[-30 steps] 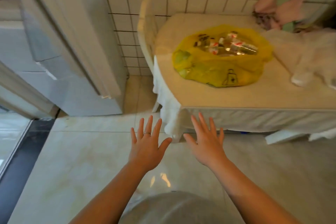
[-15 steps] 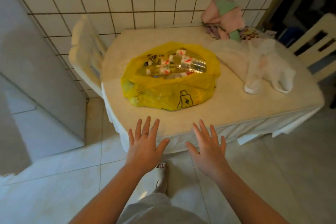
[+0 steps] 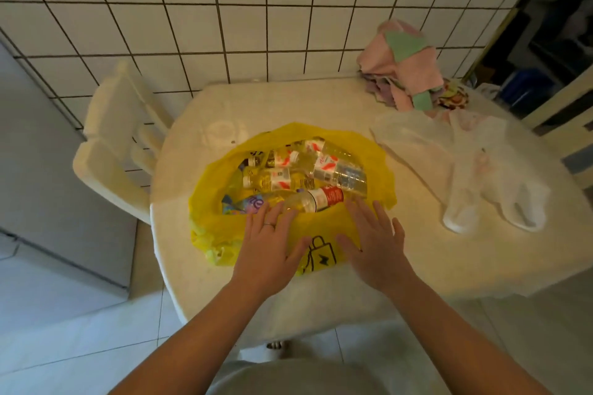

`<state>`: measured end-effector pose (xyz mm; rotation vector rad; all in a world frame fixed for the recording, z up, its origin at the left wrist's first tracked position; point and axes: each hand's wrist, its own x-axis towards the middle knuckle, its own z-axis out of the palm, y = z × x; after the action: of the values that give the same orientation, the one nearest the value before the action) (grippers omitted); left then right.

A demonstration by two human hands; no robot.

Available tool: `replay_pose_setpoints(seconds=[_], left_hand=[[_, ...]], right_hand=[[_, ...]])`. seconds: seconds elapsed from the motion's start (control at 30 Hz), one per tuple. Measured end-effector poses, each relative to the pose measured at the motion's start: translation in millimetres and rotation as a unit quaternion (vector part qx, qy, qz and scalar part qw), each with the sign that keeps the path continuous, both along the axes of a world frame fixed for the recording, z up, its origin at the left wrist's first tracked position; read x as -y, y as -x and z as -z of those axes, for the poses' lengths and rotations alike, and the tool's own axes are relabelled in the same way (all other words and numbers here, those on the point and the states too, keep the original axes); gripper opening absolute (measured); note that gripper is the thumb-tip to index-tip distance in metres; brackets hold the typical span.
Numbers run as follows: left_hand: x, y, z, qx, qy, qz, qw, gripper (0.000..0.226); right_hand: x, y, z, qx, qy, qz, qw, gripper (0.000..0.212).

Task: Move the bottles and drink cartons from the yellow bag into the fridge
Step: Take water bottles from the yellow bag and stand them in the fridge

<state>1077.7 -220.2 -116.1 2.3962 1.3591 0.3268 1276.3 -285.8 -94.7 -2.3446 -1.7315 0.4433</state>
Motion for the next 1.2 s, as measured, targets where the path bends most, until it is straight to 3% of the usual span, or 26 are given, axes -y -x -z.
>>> replay_pose_setpoints(seconds=[0.23, 0.37, 0.6, 0.83, 0.97, 1.2], left_hand=[[-47, -29, -3, -0.002, 0.083, -0.065, 0.994, 0.047], [-67, -46, -1, -0.044, 0.134, -0.111, 0.984, 0.043], [-77, -66, 9, -0.153, 0.143, -0.189, 0.959, 0.048], [-88, -68, 14, -0.205, 0.18, -0.21, 0.939, 0.047], [-98, -66, 15, -0.208, 0.233, -0.202, 0.928, 0.05], [-103, -59, 13, -0.221, 0.258, -0.176, 0.924, 0.05]], right_hand=[[-85, -39, -16, 0.022, 0.019, -0.1, 0.995, 0.054], [-132, -57, -19, 0.064, 0.019, -0.179, 0.982, 0.047], [-181, -68, -1, 0.185, 0.037, -0.279, 0.942, 0.049], [-202, -74, 15, 0.251, 0.041, -0.309, 0.916, 0.071], [-206, -68, 26, 0.296, 0.018, -0.31, 0.903, 0.071], [-212, -54, 35, 0.248, 0.033, -0.238, 0.938, 0.077]])
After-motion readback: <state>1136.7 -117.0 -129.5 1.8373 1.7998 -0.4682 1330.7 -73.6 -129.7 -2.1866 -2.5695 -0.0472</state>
